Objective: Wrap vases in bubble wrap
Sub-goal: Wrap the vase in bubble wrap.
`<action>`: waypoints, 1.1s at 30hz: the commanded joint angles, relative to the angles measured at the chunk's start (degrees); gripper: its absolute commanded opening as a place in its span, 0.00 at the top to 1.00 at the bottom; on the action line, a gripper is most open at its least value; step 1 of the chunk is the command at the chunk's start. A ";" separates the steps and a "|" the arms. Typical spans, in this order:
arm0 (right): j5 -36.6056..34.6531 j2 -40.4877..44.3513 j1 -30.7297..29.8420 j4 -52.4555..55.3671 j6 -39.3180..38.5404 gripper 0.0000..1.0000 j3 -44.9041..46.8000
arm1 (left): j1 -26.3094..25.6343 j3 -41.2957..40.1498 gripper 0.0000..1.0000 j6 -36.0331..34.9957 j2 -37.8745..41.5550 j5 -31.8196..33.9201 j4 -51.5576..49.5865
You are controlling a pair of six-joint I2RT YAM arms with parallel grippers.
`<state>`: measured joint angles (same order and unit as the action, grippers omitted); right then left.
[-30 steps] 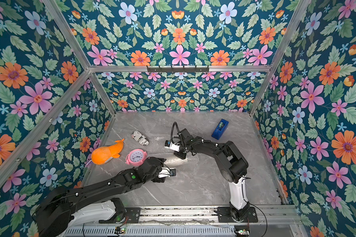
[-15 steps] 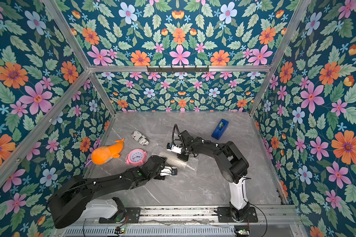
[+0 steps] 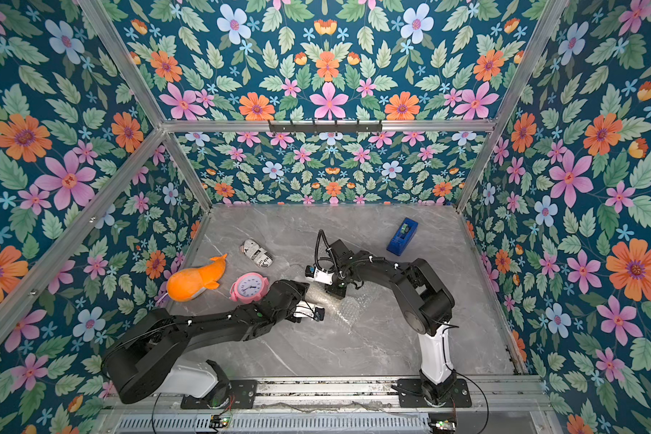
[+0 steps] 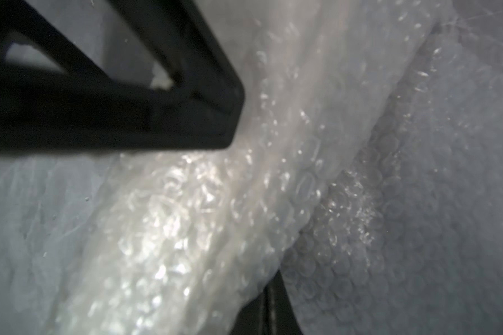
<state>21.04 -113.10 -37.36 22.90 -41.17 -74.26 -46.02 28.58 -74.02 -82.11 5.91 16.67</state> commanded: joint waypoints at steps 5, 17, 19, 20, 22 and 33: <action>3.62 -0.85 -0.05 5.97 -5.43 1.00 -1.10 | 0.49 0.40 0.15 -7.67 -5.03 -1.08 6.21; 4.10 -0.96 0.61 5.91 -5.98 1.00 -1.79 | -0.99 1.46 0.19 -12.78 -9.68 -5.56 5.09; 4.44 -0.95 0.78 5.95 -5.96 1.00 -1.97 | -1.60 2.17 0.20 -11.54 -9.01 -5.80 1.12; 4.69 -0.96 0.93 5.68 -5.89 1.00 -2.07 | -2.07 3.14 0.21 -10.56 -8.79 -6.05 -2.12; 5.27 -0.94 1.24 6.11 -5.86 1.00 -2.61 | -3.12 5.15 0.22 -8.66 -8.55 -6.31 -8.42; 7.85 3.21 4.49 3.99 -3.90 0.62 -3.33 | -8.94 13.59 0.23 6.77 -11.82 -3.95 -27.53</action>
<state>25.76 -111.57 -33.74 29.74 -45.30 -77.49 -54.17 41.52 -72.99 -92.33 5.28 4.12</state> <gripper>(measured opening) 0.377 0.771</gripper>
